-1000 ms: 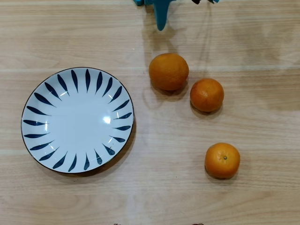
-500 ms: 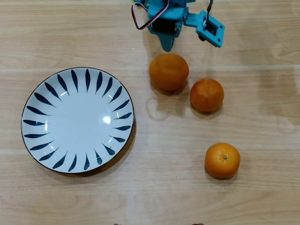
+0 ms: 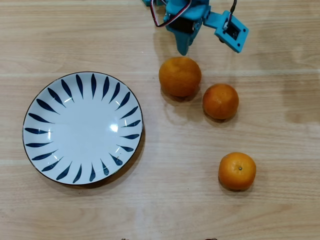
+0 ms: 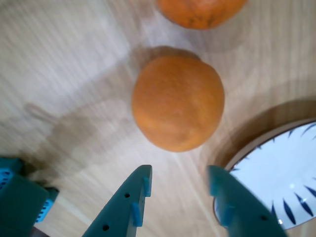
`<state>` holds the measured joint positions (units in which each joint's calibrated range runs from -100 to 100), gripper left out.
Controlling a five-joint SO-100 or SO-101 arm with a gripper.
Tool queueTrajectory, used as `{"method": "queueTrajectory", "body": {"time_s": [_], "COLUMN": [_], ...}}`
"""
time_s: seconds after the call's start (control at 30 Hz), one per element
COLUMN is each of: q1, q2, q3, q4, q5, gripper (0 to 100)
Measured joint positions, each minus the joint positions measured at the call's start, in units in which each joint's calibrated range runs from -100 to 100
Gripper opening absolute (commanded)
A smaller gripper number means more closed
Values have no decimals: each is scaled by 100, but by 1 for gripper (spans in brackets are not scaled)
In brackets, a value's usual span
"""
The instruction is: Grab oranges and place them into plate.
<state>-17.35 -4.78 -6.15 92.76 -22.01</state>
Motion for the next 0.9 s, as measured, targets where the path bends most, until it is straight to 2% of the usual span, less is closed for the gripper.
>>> {"method": "queueTrajectory", "body": {"time_s": [0.23, 0.5, 0.9], "q1": [-177, -160, -186], "q2": [59, 178, 1092], "q3": [9, 815, 912], "q4": [17, 9, -1223], "q5": [-449, -1033, -1142], "gripper": [30, 32, 34]}}
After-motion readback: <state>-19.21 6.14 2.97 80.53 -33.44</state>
